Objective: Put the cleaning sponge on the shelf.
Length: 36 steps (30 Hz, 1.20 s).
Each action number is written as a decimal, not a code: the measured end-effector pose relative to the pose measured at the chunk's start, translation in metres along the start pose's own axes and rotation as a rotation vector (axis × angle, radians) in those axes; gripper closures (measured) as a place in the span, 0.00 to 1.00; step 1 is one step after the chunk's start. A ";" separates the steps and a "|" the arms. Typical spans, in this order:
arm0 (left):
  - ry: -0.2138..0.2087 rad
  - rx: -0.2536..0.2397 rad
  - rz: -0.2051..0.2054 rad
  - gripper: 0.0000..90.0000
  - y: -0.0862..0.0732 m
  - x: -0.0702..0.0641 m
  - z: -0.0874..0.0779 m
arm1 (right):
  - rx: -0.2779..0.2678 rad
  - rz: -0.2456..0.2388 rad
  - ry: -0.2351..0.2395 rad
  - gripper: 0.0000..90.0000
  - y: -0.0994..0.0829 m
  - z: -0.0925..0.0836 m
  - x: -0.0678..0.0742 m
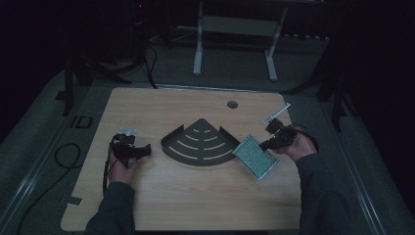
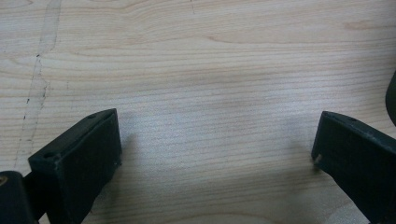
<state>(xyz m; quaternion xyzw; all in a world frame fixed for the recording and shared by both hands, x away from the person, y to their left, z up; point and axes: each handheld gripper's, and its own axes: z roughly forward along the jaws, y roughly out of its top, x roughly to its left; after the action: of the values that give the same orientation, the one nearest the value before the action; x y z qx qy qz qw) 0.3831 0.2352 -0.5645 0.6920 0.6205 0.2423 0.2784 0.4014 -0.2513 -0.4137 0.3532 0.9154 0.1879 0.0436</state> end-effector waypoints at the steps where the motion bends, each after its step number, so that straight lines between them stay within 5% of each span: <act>1: 0.000 0.000 0.001 0.02 0.000 0.000 0.000 | -0.001 -0.002 -0.004 1.00 0.001 -0.001 0.000; 36: 0.000 0.001 0.001 0.02 0.000 0.000 0.000 | -0.030 -0.027 -0.067 1.00 0.044 -0.014 -0.002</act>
<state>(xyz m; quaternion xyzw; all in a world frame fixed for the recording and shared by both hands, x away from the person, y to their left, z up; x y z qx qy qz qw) 0.3831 0.2352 -0.5644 0.6923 0.6203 0.2423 0.2779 0.4270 -0.2272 -0.3841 0.3463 0.9152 0.1891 0.0818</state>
